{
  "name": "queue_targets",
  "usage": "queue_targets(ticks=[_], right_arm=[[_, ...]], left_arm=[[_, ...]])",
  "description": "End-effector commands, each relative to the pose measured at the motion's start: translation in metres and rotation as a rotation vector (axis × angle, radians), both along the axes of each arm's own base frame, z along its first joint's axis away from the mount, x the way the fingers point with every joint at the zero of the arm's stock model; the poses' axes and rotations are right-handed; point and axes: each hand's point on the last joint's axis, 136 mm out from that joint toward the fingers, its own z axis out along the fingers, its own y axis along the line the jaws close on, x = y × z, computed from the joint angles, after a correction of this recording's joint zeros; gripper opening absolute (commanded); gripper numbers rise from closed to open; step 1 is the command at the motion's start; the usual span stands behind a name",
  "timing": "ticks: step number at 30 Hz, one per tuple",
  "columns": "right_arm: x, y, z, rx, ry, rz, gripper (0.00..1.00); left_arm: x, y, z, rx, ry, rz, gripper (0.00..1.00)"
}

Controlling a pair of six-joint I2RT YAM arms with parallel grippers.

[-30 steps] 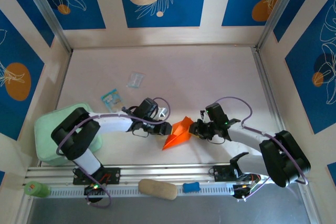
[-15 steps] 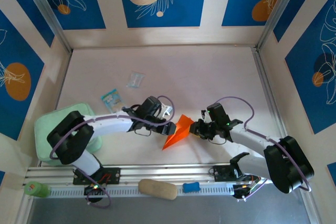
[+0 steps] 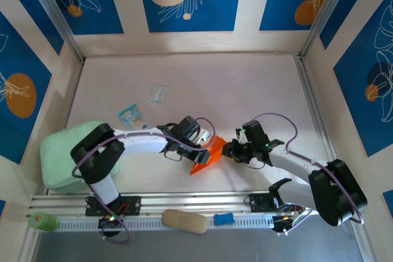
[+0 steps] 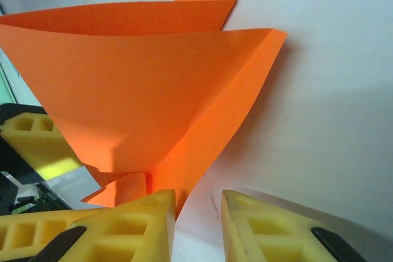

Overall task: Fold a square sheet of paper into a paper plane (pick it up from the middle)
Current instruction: Move the paper plane to the center of the table.

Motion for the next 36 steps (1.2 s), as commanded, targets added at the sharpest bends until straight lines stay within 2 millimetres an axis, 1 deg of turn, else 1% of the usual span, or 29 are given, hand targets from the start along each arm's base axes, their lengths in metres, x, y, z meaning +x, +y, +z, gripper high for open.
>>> queue_targets(ticks=[1, 7, 12, 14, 18, 20, 22, 23, 25, 27, 28, 29, 31, 33, 36], right_arm=[[-0.005, -0.003, -0.004, -0.004, 0.028, -0.011, 0.26], [-0.006, -0.005, -0.007, -0.01, 0.035, -0.014, 0.26], [-0.006, -0.004, -0.007, -0.007, 0.041, -0.013, 0.26], [-0.006, -0.004, -0.007, -0.008, 0.039, -0.011, 0.26], [-0.006, -0.005, -0.006, -0.013, 0.035, -0.016, 0.26], [-0.005, -0.007, -0.003, -0.018, 0.026, -0.023, 0.26], [-0.003, -0.01, 0.0, -0.024, 0.014, -0.034, 0.26], [-0.003, -0.012, 0.001, -0.027, 0.011, -0.04, 0.26], [-0.001, -0.015, 0.006, -0.028, -0.004, -0.052, 0.26], [-0.001, -0.016, 0.009, -0.027, -0.013, -0.062, 0.26], [0.0, -0.017, 0.01, -0.024, -0.018, -0.065, 0.26], [0.0, -0.016, 0.012, -0.019, -0.021, -0.068, 0.26], [0.002, -0.013, 0.015, -0.005, -0.027, -0.065, 0.26], [0.003, -0.011, 0.017, -0.001, -0.027, -0.057, 0.26], [0.005, -0.007, 0.019, 0.001, -0.026, -0.047, 0.26]], left_arm=[[-0.002, -0.007, 0.003, 0.002, -0.015, -0.043, 0.47], [-0.008, -0.01, -0.001, 0.014, -0.009, -0.062, 0.3], [-0.012, -0.012, -0.009, 0.035, -0.002, -0.077, 0.3], [-0.012, -0.013, -0.01, 0.046, -0.006, -0.081, 0.28], [-0.01, -0.013, -0.007, 0.069, -0.042, -0.077, 0.18], [-0.004, -0.01, -0.004, 0.094, -0.072, -0.044, 0.12], [0.008, 0.0, -0.002, 0.138, -0.12, 0.028, 0.05], [0.016, 0.006, 0.0, 0.169, -0.146, 0.076, 0.05], [0.035, 0.032, 0.004, 0.28, -0.217, 0.233, 0.04], [0.051, 0.058, 0.01, 0.377, -0.283, 0.37, 0.02], [0.057, 0.069, 0.014, 0.421, -0.313, 0.428, 0.0], [0.06, 0.076, 0.016, 0.447, -0.33, 0.463, 0.0], [0.067, 0.087, 0.022, 0.499, -0.361, 0.529, 0.0], [0.071, 0.092, 0.024, 0.538, -0.371, 0.567, 0.0], [0.074, 0.09, 0.022, 0.571, -0.362, 0.578, 0.0]])
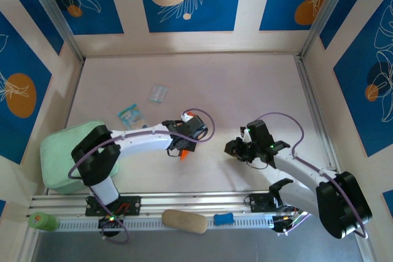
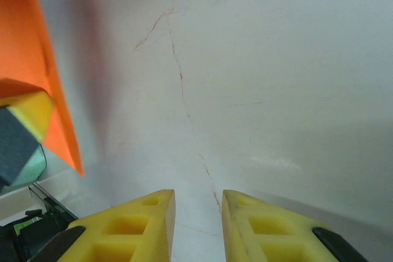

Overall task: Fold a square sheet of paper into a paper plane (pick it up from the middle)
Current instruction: Move the paper plane to the center of the table.

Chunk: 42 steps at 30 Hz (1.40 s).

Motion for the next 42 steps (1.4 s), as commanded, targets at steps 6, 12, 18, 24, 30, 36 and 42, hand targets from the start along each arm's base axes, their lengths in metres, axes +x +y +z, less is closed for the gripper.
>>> queue_targets(ticks=[6, 12, 18, 24, 30, 36, 42], right_arm=[[0.004, 0.013, 0.008, 0.018, 0.012, 0.027, 0.26], [0.006, 0.024, 0.006, 0.019, 0.027, 0.055, 0.26], [0.008, 0.03, 0.005, 0.014, 0.029, 0.071, 0.26], [0.01, 0.03, 0.007, 0.012, 0.024, 0.071, 0.26], [0.009, 0.029, 0.005, 0.007, 0.028, 0.069, 0.26], [0.009, 0.029, 0.005, 0.003, 0.025, 0.07, 0.26], [0.017, 0.021, 0.013, -0.029, -0.006, 0.062, 0.26]], left_arm=[[0.005, 0.01, -0.013, 0.063, 0.025, 0.113, 0.06], [0.004, 0.008, -0.022, 0.032, 0.066, 0.138, 0.09], [0.002, 0.007, -0.031, 0.018, 0.1, 0.153, 0.12], [0.001, 0.005, -0.04, 0.017, 0.125, 0.16, 0.15], [0.0, 0.002, -0.047, 0.023, 0.146, 0.159, 0.16], [-0.002, 0.002, -0.059, 0.034, 0.17, 0.164, 0.18], [-0.009, 0.0, -0.078, 0.016, 0.222, 0.23, 0.23]])
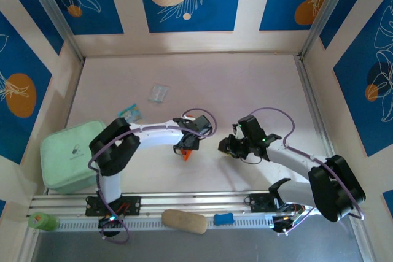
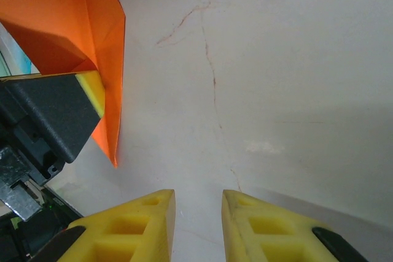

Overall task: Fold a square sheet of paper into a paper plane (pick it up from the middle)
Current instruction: Move the paper plane to the center of the table.

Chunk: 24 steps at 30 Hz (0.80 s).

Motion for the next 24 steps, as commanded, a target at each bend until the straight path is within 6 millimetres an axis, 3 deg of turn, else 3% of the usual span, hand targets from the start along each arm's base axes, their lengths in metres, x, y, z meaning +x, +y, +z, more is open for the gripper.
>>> queue_targets(ticks=[1, 6, 11, 14, 22, 24], right_arm=[[0.01, -0.004, 0.014, -0.014, -0.042, -0.002, 0.26], [0.016, -0.012, 0.024, -0.013, -0.073, -0.014, 0.27], [0.019, -0.019, 0.03, -0.01, -0.096, -0.03, 0.27], [0.021, -0.022, 0.035, -0.017, -0.118, -0.03, 0.27], [0.04, -0.042, 0.068, -0.102, -0.279, -0.064, 0.3], [0.046, -0.048, 0.076, -0.125, -0.318, -0.084, 0.35]], left_arm=[[-0.016, 0.001, -0.038, -0.01, 0.114, 0.071, 0.24], [-0.015, 0.001, -0.044, -0.02, 0.111, 0.138, 0.33], [-0.012, 0.001, -0.039, -0.004, 0.093, 0.172, 0.34], [-0.007, 0.0, -0.026, -0.005, 0.068, 0.179, 0.4], [0.005, -0.008, 0.03, -0.097, -0.03, 0.178, 0.47], [0.005, -0.007, 0.042, -0.116, -0.05, 0.177, 0.48]])
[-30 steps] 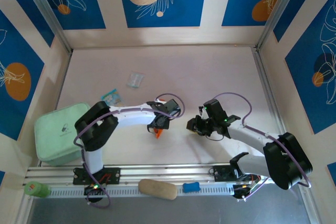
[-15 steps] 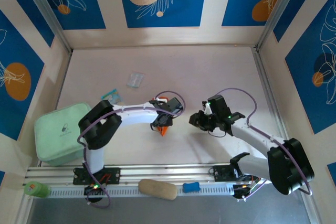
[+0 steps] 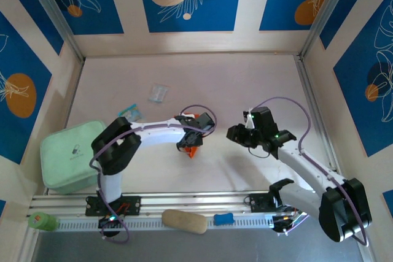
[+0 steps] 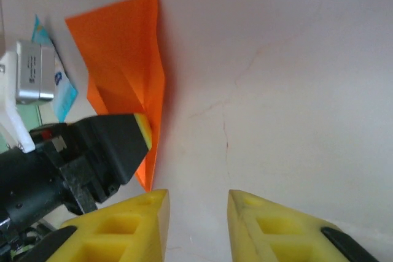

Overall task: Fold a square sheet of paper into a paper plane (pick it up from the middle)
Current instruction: Move the paper plane to the center of the table.

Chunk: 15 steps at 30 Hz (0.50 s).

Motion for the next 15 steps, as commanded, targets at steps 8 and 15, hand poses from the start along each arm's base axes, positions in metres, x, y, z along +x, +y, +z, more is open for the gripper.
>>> queue_targets(ticks=[8, 15], right_arm=[[0.036, -0.056, 0.044, -0.245, -0.197, -0.138, 0.48], [0.079, -0.118, 0.065, -0.551, -0.392, -0.288, 0.57]], left_arm=[[-0.004, 0.018, 0.075, -0.092, -0.138, -0.009, 0.5], [0.019, 0.098, 0.129, 0.105, -0.405, -0.004, 0.67]])
